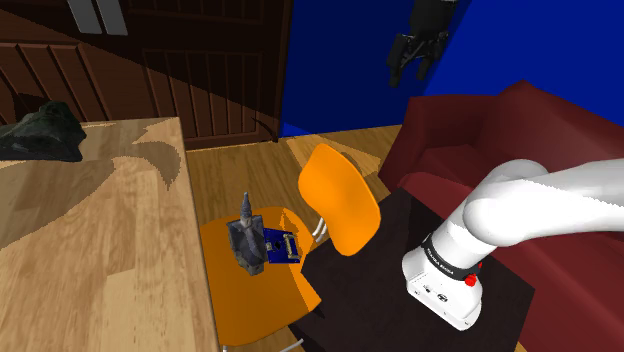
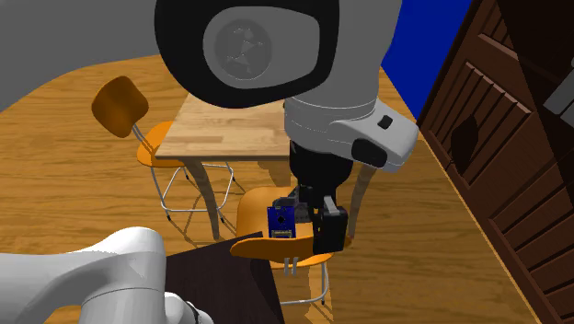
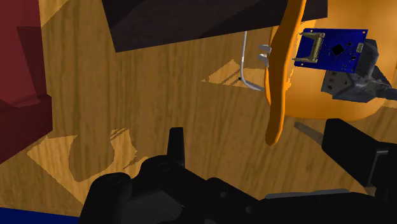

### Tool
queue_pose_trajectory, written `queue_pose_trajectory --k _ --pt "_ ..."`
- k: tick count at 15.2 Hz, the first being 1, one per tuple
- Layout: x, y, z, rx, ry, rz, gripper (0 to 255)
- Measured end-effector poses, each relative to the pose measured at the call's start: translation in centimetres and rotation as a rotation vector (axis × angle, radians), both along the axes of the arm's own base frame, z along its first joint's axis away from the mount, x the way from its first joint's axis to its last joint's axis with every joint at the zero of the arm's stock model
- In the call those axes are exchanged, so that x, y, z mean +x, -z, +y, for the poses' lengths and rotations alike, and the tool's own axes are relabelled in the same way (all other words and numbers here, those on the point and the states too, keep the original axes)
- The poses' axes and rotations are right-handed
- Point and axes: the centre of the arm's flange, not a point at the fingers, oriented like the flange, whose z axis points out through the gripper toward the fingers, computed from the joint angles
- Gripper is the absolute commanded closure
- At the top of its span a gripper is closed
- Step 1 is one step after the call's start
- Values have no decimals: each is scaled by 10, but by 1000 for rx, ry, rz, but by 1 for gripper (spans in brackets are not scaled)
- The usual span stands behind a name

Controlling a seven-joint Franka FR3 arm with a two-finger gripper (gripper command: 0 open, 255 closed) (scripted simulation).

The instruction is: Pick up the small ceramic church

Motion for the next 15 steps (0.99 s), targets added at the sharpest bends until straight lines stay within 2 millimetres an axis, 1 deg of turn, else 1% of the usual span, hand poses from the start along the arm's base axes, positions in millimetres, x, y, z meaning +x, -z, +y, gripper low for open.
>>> queue_pose_trajectory --k 1,4,8,10,15 --pt "0 0 0 0 0 0 0" --pt "-7 16 19 -3 43 -20 0" --pt "-15 48 64 -8 126 -59 0" --pt "-12 64 86 -11 169 -78 0" --pt "-15 104 139 -18 278 -127 0"
